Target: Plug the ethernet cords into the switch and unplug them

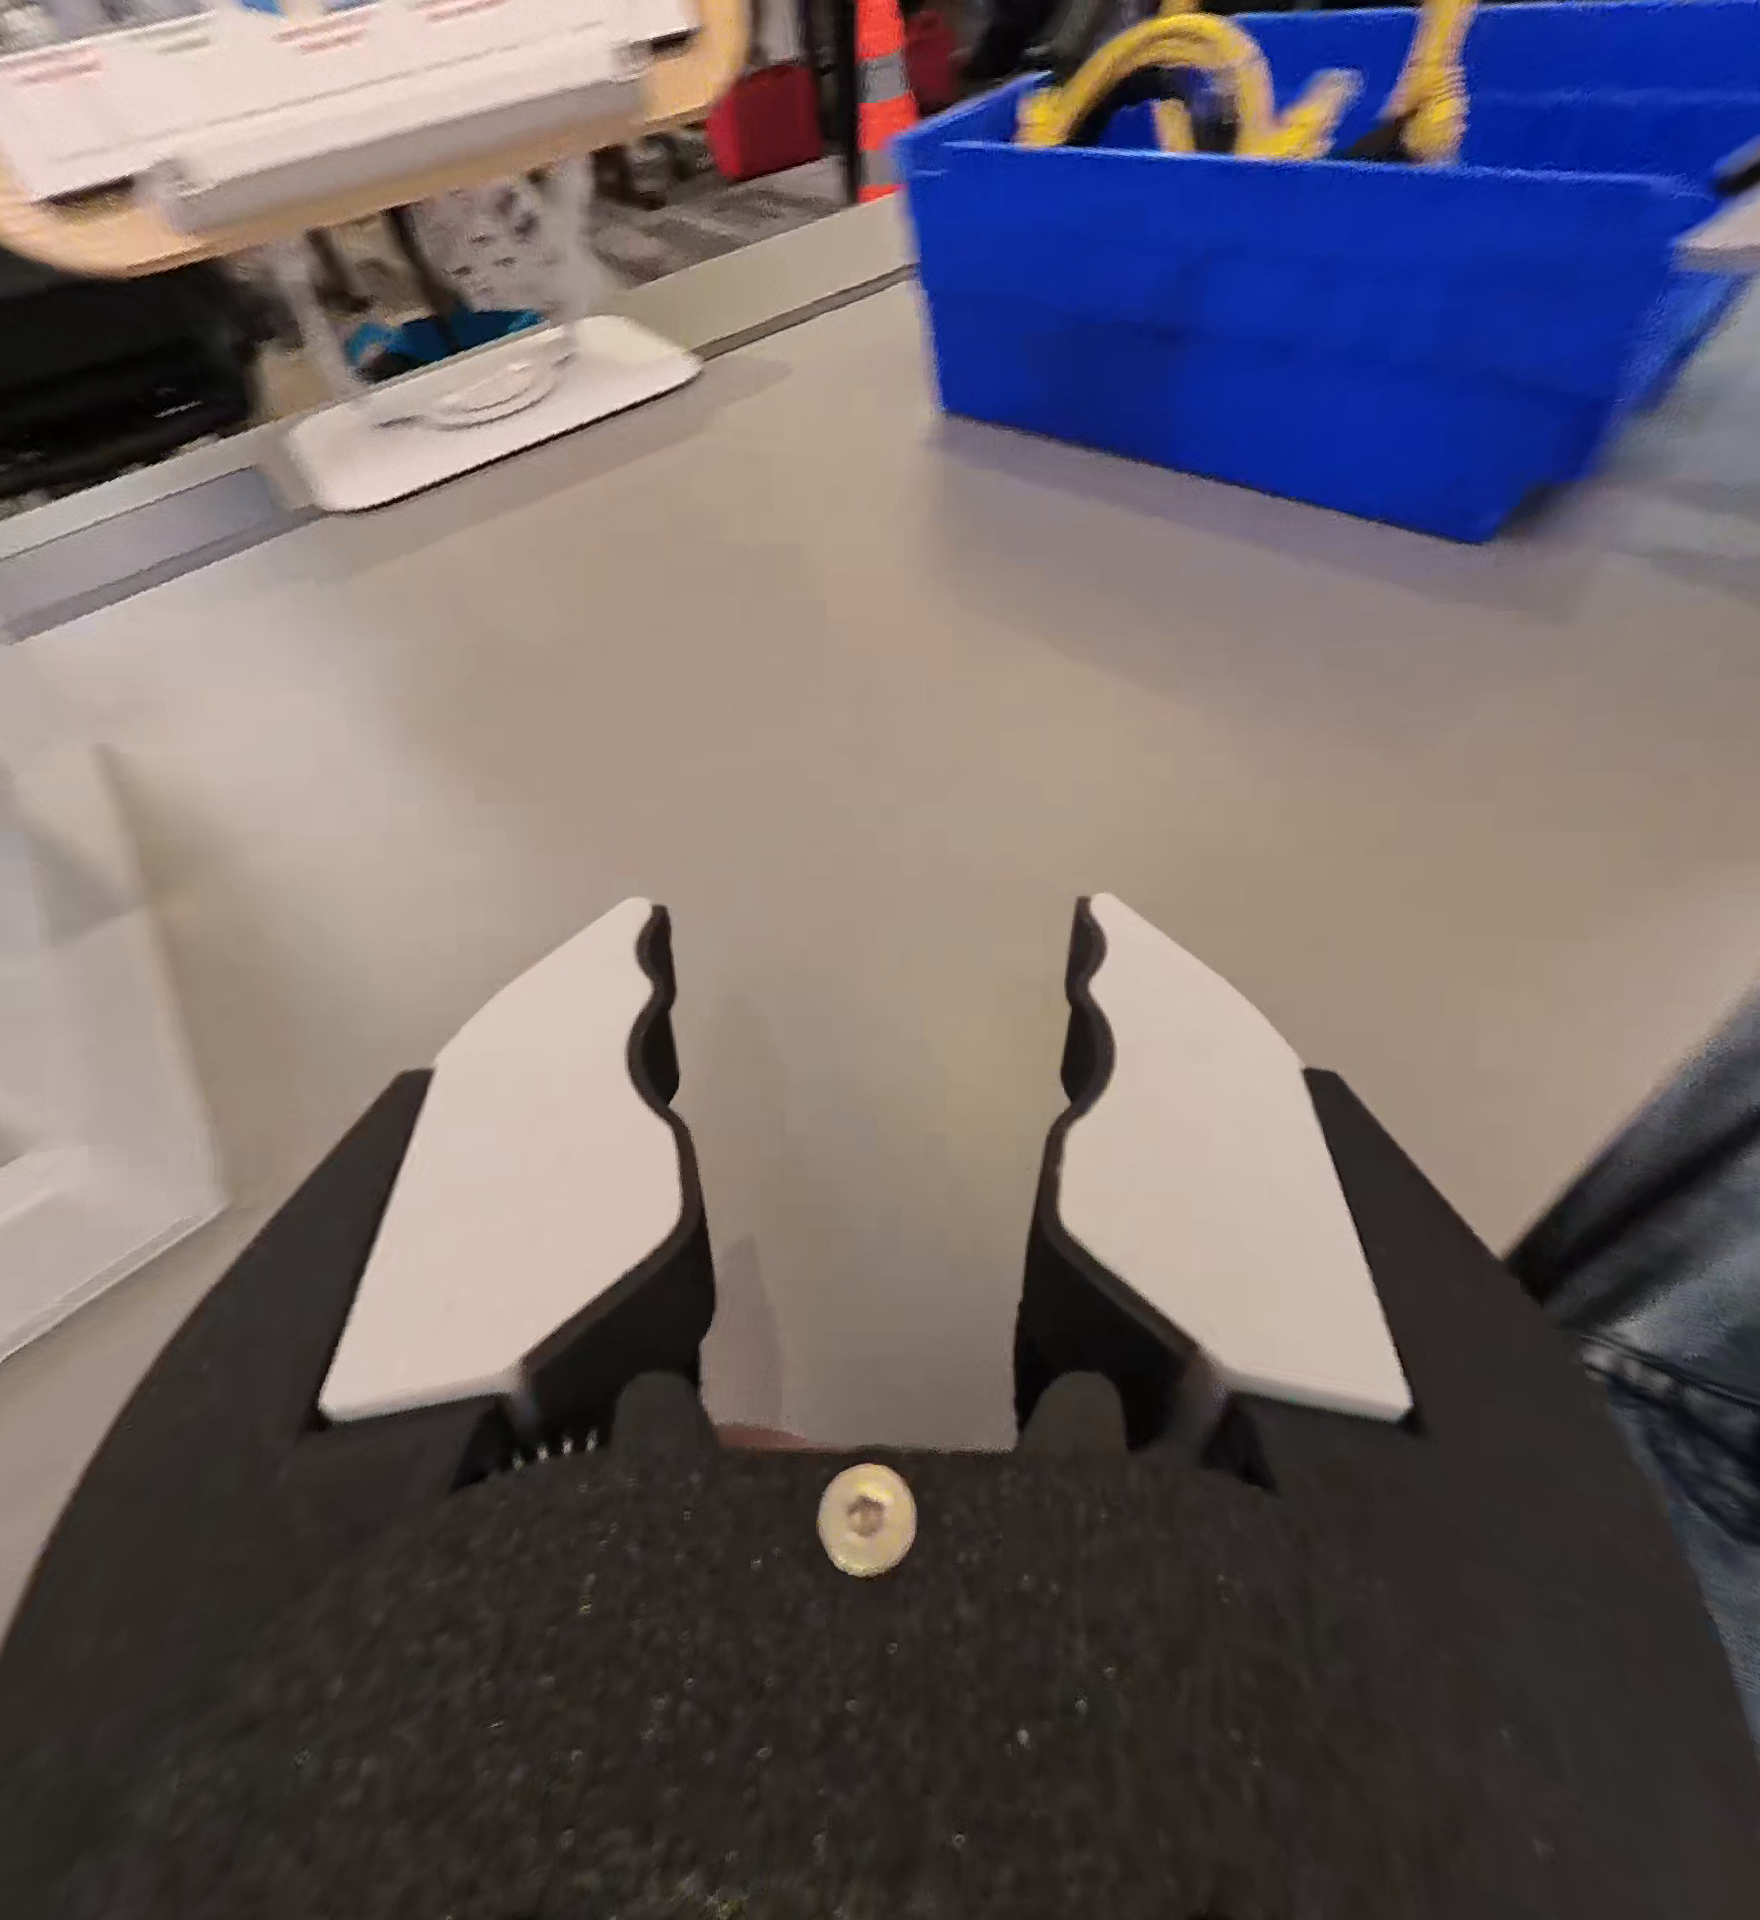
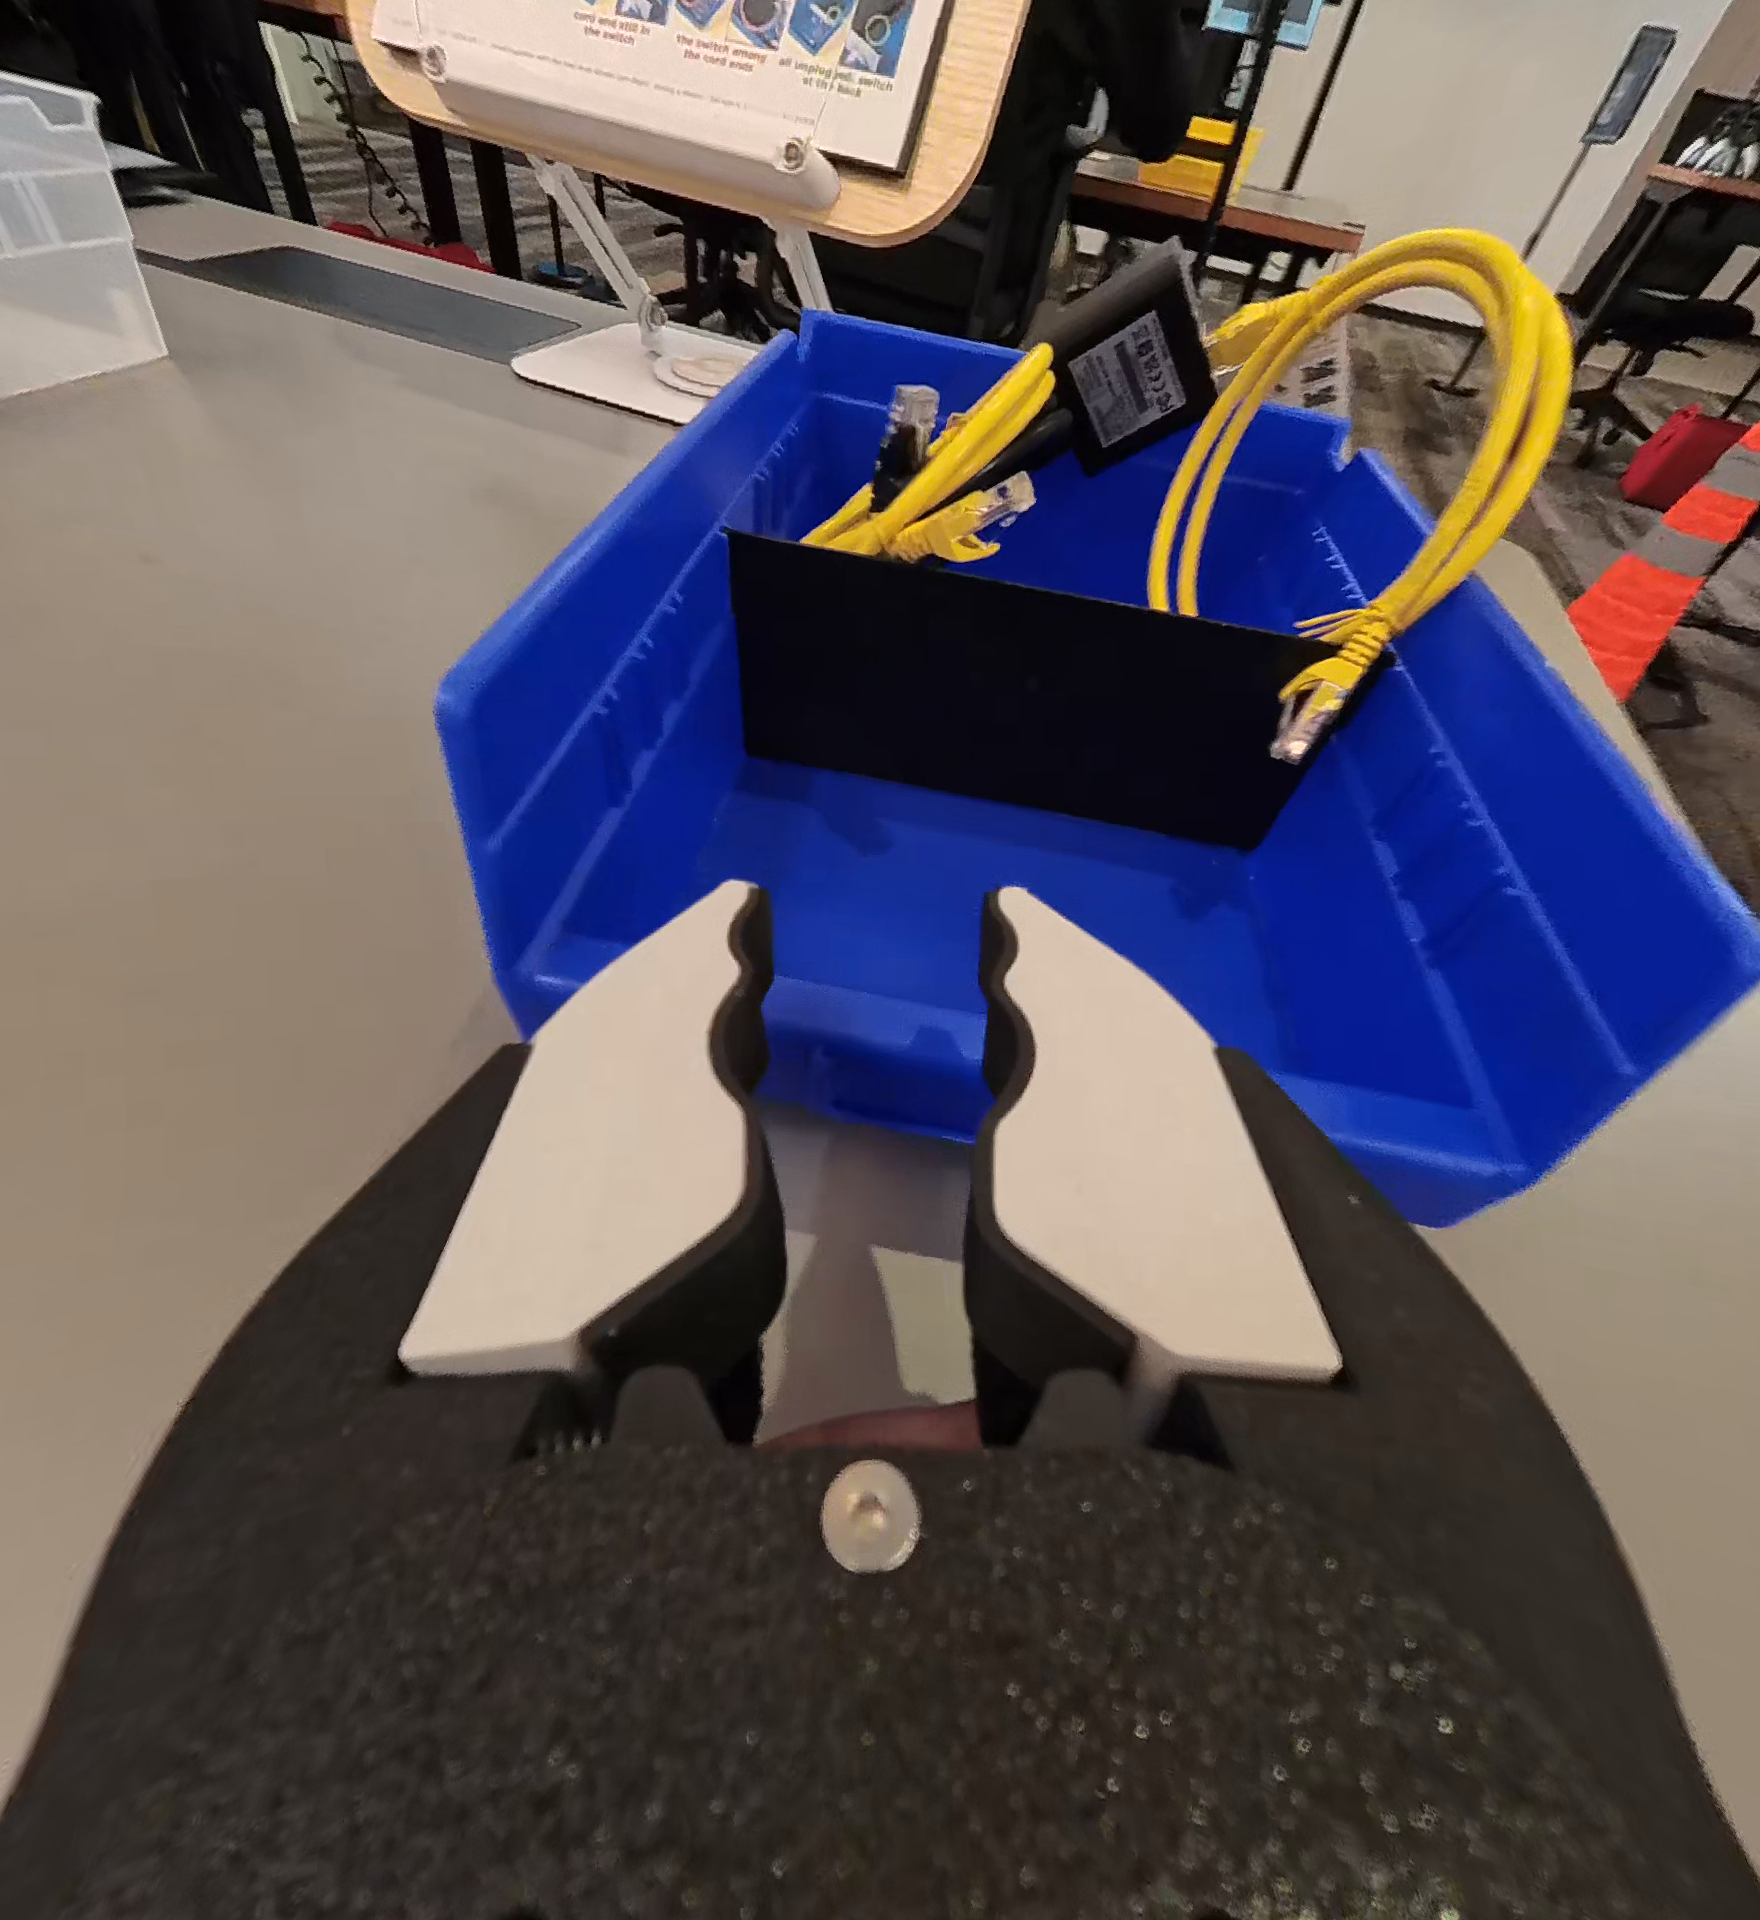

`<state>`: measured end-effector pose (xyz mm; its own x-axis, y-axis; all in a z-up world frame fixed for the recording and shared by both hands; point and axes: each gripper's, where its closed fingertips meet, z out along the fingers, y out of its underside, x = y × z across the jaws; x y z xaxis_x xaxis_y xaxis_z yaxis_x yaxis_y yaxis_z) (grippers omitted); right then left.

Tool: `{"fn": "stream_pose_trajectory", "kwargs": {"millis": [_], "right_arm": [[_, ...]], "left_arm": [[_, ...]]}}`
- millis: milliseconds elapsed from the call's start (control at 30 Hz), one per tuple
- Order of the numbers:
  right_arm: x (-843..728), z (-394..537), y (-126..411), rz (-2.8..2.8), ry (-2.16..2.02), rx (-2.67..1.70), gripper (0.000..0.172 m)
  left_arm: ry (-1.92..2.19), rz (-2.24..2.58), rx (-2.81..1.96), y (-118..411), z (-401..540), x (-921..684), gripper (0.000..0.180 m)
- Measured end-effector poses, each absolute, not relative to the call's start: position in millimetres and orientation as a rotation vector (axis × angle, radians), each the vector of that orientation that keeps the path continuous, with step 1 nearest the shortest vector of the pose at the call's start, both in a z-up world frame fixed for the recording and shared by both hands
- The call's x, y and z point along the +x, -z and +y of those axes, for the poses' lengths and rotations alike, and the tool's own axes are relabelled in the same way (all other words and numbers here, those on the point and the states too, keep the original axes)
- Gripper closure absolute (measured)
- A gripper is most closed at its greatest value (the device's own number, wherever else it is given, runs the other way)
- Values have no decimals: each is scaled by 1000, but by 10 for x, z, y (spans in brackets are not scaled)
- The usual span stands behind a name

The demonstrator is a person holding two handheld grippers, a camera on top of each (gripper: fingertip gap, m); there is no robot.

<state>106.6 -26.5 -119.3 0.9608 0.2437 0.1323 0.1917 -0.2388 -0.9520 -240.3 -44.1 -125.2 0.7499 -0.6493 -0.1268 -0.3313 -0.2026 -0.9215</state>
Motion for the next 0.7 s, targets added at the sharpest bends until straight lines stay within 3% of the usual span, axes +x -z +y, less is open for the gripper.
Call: {"fn": "stream_pose_trajectory", "kwargs": {"millis": [233,467,600,700], "right_arm": [[1599,-278,1110,-170,5,-1823,131],[1972,-335,1141,1,-61,-1855,123],[2103,-371,1149,44,-57,-1855,123],[2147,-370,1183,81,-81,-1860,123]], "left_arm": [[487,885,-1746,1131,-709,-1402,112],[764,859,-1905,1085,-645,145,99],[527,725,-1992,1284,-263,572,93],[379,652,-2023,1415,-40,621,108]]}}
